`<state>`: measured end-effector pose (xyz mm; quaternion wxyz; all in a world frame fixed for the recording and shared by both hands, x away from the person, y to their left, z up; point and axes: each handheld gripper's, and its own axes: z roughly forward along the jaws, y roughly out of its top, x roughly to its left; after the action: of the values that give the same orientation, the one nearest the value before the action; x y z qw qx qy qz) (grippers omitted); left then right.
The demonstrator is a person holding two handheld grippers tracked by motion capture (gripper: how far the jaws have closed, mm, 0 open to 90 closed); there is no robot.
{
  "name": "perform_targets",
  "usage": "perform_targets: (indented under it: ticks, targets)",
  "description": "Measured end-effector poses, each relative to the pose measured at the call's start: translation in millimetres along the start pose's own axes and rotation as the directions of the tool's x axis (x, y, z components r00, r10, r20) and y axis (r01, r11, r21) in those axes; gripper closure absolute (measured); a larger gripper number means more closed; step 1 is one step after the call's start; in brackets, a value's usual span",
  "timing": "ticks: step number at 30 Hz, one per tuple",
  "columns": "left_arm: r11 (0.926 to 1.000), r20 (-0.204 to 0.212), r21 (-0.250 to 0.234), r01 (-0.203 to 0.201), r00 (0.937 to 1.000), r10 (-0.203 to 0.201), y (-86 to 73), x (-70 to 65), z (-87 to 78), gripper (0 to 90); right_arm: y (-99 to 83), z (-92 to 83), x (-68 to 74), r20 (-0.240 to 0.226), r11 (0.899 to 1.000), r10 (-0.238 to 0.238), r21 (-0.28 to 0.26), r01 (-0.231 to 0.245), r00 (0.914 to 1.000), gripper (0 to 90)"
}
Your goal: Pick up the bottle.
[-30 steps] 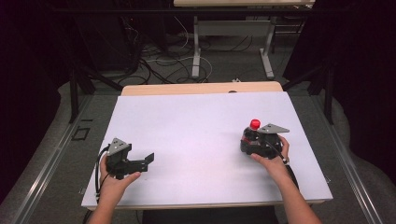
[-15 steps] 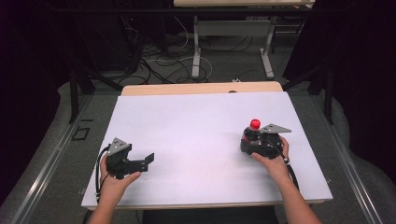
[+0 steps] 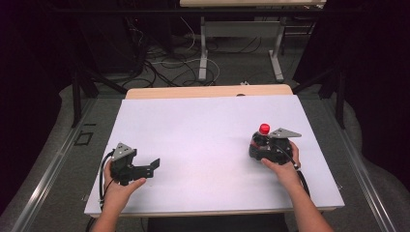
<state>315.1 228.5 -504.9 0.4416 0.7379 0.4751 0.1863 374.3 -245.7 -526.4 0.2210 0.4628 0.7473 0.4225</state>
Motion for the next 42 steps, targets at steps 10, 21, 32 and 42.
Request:
perform_targets:
  ticks: [10, 21, 32, 42]
  targets:
    - [1.0000, 0.005, 0.001, -0.001, 1.0000, 0.001, 0.2, -2.0, 0.6, 1.6, 2.7, -4.1, 7.3, -0.010, 0.999, -0.041, 0.020, 0.041, 0.9991, 28.5]
    - [0.9998, 0.029, 0.002, -0.022, 0.9993, 0.021, 2.6, -9.6, 1.6, 1.7, 13.1, -22.1, 37.0, -0.126, 0.994, -0.111, -0.008, 0.111, 0.9858, 28.6]
    - [0.9979, 0.076, 0.012, -0.064, 0.9952, 0.063, 4.4, -25.9, 6.9, 4.9, 15.0, -33.8, 67.5, -0.207, 0.984, -0.176, -0.036, 0.172, 0.9624, 28.7]
    - [0.9922, 0.151, 0.013, -0.124, 0.9811, 0.121, 11.5, -46.7, 7.9, 4.8, 15.1, -37.6, 97.0, -0.287, 0.973, -0.230, -0.044, 0.227, 0.9299, 28.7]
